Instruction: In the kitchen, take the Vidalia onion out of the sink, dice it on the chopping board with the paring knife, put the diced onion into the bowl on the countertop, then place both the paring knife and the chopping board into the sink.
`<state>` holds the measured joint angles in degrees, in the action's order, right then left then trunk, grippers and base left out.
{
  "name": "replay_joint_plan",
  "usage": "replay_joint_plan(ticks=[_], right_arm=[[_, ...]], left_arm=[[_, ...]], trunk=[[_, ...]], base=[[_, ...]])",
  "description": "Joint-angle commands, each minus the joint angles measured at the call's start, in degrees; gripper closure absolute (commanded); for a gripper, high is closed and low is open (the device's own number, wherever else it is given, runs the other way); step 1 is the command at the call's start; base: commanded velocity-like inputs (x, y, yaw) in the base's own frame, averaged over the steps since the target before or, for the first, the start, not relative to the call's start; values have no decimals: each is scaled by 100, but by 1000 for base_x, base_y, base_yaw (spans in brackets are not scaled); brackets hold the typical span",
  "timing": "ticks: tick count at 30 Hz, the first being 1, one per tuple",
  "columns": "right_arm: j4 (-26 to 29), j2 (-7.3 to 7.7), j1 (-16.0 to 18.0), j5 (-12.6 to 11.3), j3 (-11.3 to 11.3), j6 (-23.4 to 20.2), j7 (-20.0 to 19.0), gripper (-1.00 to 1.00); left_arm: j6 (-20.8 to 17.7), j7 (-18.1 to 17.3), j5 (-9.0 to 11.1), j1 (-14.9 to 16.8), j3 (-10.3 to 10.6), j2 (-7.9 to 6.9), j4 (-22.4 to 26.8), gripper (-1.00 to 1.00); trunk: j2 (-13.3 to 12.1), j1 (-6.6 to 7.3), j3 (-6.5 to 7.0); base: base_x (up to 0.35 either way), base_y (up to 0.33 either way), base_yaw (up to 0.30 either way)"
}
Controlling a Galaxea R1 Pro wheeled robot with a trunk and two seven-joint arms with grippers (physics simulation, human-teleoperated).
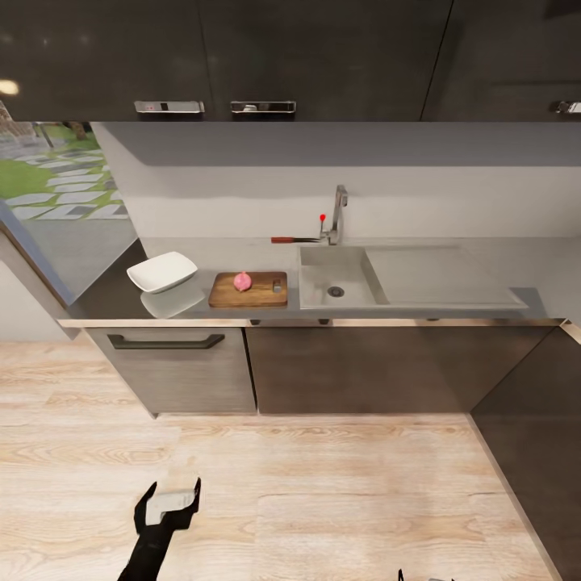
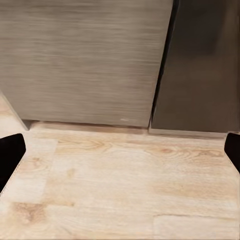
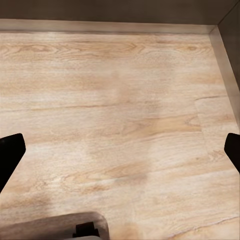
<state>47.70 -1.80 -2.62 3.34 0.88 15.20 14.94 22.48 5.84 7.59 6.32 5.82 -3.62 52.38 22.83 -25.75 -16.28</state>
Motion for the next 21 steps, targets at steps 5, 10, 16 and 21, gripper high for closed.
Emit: replay_joint_plan(ticks=[5,10,16,21], right_arm=[[9,-4,-2,35,9,-15,18,-100],[6,-4,-2,35,9,-17,18,-100],[5,-4,-2,35,9,-17,18,-100],[7,-4,-2,35,9,-17,18,-100]], left_arm=[[346,46,54,-786,42,-55,845,-100],[1013,53,50,-1511,42,-151,1000,-100],[2120,73,51,-2230,42,-183,870,-100],[1776,107,49,-2325,34,-95,725,-100]], trunk=[[9,-4,-8],[9,-4,-8],[9,-4,-8],[9,-4,-8]], base=[[0,0,0],[0,0,0],[0,0,0],[0,0,0]])
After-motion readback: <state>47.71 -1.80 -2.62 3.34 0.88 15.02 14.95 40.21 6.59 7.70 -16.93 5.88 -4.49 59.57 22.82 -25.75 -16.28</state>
